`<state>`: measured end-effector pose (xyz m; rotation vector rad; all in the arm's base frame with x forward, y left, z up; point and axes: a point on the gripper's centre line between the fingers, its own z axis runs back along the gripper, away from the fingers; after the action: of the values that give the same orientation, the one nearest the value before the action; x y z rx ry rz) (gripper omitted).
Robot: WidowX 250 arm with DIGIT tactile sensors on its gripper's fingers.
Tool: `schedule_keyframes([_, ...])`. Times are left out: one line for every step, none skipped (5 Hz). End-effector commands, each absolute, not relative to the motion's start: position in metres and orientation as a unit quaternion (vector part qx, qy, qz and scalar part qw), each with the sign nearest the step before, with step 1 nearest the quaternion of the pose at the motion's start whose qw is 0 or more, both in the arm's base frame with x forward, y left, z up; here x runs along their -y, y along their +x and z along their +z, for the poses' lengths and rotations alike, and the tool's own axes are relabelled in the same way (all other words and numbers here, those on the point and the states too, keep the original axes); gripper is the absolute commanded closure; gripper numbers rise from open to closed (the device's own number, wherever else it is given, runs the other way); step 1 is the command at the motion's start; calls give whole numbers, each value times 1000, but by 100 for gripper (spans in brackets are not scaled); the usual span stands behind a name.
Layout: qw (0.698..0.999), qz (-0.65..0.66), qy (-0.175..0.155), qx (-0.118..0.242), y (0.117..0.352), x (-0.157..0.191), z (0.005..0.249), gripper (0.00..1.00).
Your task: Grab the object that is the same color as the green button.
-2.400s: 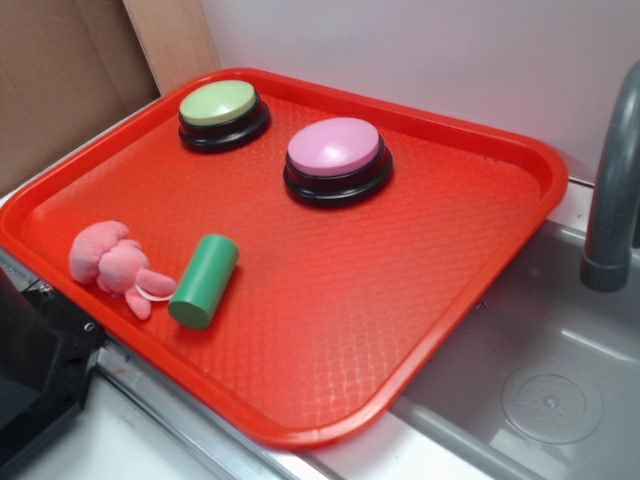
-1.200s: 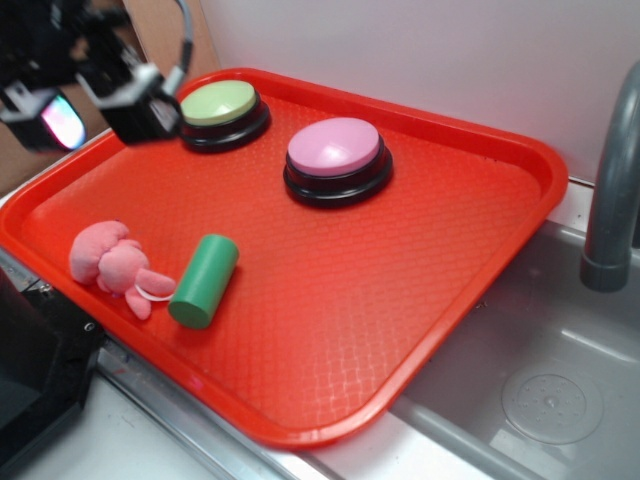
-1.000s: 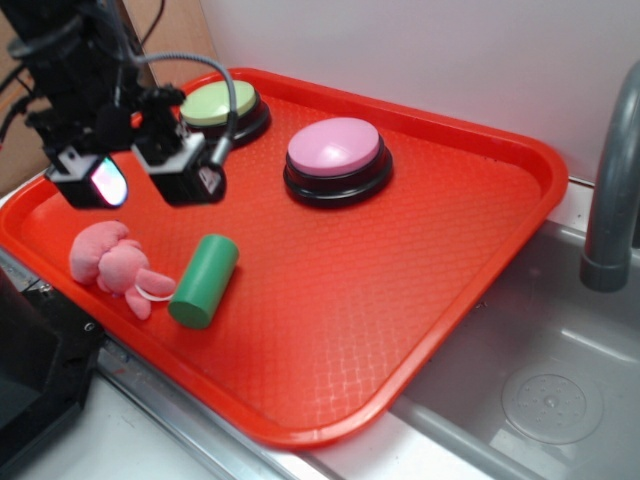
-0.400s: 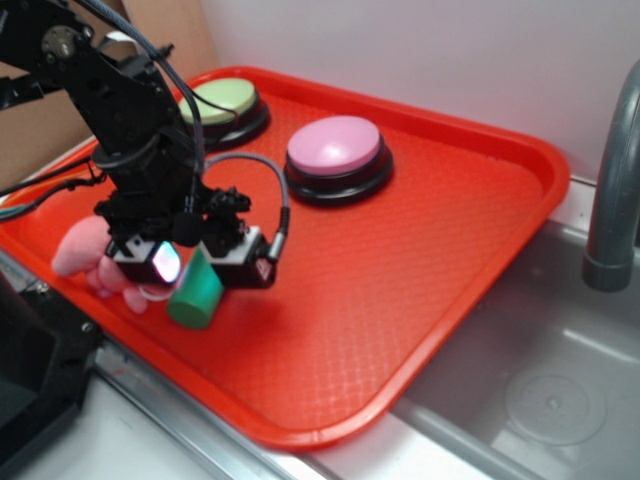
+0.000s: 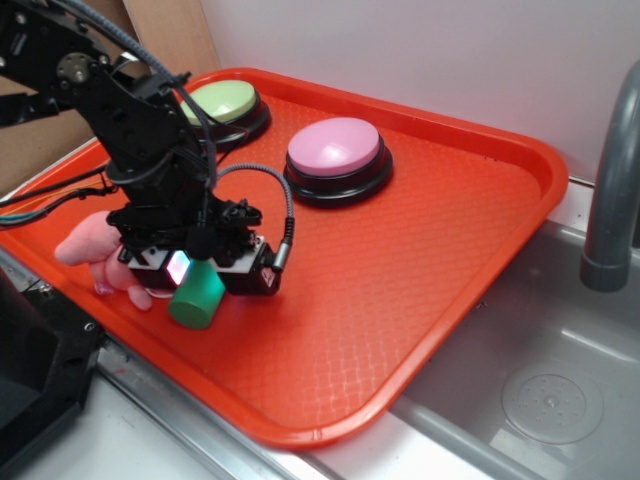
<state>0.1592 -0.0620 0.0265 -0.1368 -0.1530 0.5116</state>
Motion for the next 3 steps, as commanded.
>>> schedule_keyframes([976, 180, -94, 79, 184, 52, 95, 100])
schedule_keyframes([991, 98, -75, 54, 198, 45, 138, 100])
schedule_keyframes([996, 17, -81, 34, 208, 31, 178, 100])
